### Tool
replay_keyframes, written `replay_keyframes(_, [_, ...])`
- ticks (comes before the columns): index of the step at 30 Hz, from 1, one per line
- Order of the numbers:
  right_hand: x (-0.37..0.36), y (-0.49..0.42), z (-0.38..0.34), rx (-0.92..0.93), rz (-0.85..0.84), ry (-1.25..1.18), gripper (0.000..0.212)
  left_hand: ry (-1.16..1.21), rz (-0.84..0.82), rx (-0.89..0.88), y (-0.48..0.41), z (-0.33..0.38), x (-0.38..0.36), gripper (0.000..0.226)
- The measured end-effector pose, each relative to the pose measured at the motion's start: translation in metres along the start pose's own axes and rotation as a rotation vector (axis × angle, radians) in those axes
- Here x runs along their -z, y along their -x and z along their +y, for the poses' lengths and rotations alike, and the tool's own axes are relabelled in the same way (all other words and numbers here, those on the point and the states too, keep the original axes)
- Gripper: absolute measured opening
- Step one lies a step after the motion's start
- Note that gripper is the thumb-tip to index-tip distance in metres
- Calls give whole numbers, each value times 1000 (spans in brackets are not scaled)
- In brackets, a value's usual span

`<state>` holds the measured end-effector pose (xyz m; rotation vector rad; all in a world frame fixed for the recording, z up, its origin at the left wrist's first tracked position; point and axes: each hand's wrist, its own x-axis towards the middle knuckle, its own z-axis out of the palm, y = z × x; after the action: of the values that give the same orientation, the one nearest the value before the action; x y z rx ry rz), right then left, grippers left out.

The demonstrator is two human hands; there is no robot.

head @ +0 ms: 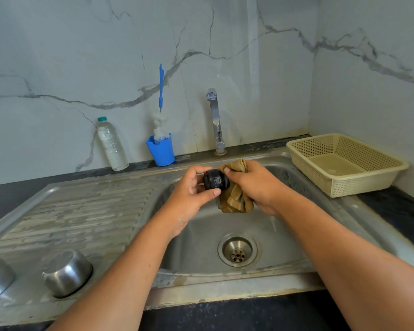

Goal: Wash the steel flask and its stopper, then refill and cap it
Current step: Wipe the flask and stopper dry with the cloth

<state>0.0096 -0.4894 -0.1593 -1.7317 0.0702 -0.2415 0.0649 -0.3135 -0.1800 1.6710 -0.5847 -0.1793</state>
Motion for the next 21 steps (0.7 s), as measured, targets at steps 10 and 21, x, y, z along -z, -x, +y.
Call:
replay_keyframes(10, [8,-3,1,-300,0,-264,22,-176,-36,-102,0,2,-3,56])
replay_keyframes(21, [7,-5,-1,-417,156,-373,12,-469,27,-106,-3,2,3,51])
